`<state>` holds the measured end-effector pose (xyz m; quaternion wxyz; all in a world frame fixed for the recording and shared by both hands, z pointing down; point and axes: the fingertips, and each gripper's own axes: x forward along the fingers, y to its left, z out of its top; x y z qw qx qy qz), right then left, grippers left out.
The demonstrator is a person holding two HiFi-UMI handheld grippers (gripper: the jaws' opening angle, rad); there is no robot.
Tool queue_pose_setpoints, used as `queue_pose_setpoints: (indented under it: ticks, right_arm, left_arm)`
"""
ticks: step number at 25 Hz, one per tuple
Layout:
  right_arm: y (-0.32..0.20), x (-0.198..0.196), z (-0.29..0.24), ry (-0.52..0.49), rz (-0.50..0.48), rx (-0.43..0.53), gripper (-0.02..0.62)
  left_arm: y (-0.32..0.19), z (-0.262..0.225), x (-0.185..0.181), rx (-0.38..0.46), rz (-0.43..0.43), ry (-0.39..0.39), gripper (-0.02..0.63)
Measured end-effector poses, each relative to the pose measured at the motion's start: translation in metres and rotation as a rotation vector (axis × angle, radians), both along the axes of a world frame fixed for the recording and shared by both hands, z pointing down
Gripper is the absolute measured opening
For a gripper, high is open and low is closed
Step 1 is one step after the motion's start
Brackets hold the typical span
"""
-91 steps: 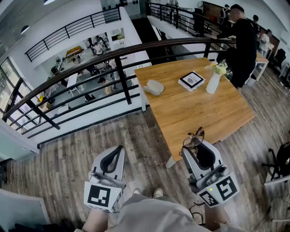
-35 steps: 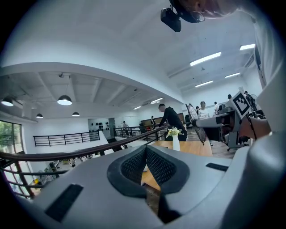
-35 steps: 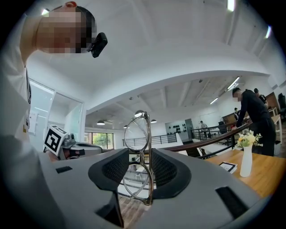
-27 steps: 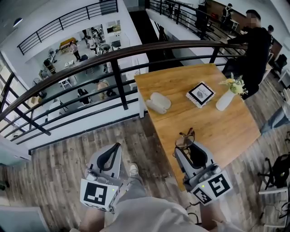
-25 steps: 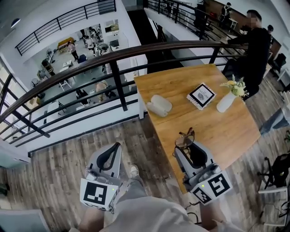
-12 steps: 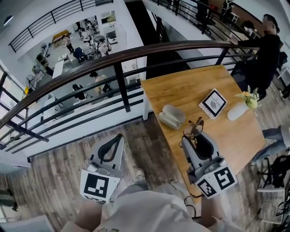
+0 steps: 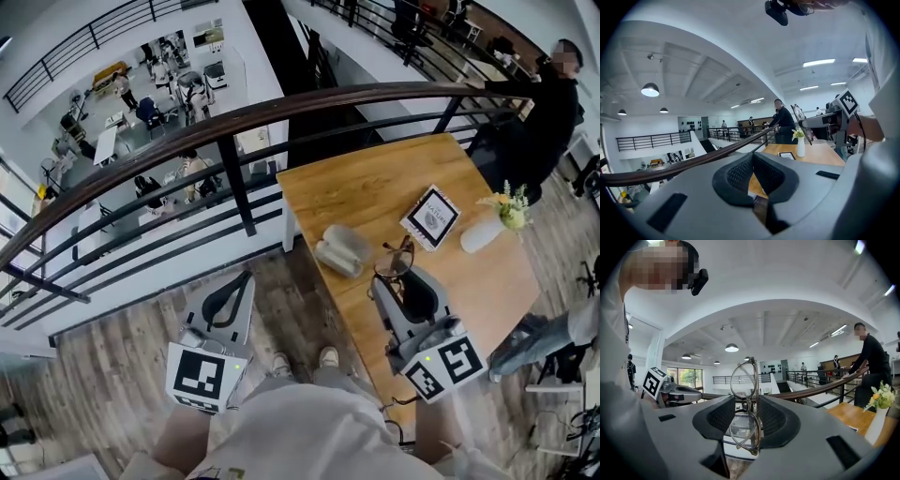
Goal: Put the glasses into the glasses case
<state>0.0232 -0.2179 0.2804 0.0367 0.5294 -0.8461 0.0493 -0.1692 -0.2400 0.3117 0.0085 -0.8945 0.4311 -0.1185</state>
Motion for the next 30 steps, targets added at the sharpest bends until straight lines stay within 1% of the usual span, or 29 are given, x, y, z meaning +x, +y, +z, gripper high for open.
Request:
queue_pose_setpoints:
  ticks: [3, 7, 12, 15, 18, 20, 22, 24, 26, 28, 30]
  right_arm:
    - [-0.015, 0.018, 0.000, 0.013, -0.005, -0.001, 0.178]
    - [-0.030, 0.037, 0.008, 0.034, -0.022, -0.020, 0.178]
    - [-0.046, 0.057, 0.031, 0.098, -0.021, -0.081, 0.179]
    - [-0.052, 0.060, 0.045, 0.120, -0.054, -0.109, 0.179]
    - [-0.073, 0.061, 0.063, 0.165, -0.109, -0.148, 0.179]
    - [-0.095, 0.062, 0.076, 0.172, -0.131, -0.184, 0.179]
    - [-0.112, 0.060, 0.089, 0.148, -0.154, -0.230, 0.179]
    - [-0.120, 0.056, 0.106, 0.142, -0.181, -0.271, 0.179]
    - [-0.127, 0.053, 0.126, 0.155, -0.205, -0.304, 0.179]
    - [-0.135, 0.052, 0.147, 0.157, -0.215, -0.335, 0.179]
    - [-0.143, 0.052, 0.165, 0.154, -0.214, -0.364, 0.179]
  left_arm:
    - [-0.012, -0.002, 0.016, 0.000, -0.004, 0.009, 0.017]
    - [-0.024, 0.001, 0.033, -0.027, -0.020, 0.003, 0.017]
    - [-0.034, 0.015, 0.054, 0.013, 0.014, -0.027, 0.017]
    - [-0.037, 0.021, 0.068, 0.028, 0.033, -0.044, 0.017]
    - [-0.054, 0.024, 0.083, 0.022, 0.045, -0.055, 0.017]
    - [-0.074, 0.030, 0.090, 0.008, 0.052, -0.070, 0.017]
    - [-0.088, 0.042, 0.094, -0.017, 0.056, -0.089, 0.017]
    - [-0.094, 0.058, 0.096, -0.052, 0.057, -0.105, 0.017]
    - [-0.099, 0.074, 0.099, -0.084, 0.059, -0.112, 0.017]
    - [-0.105, 0.090, 0.103, -0.109, 0.063, -0.120, 0.017]
    - [-0.110, 0.106, 0.107, -0.125, 0.068, -0.149, 0.017]
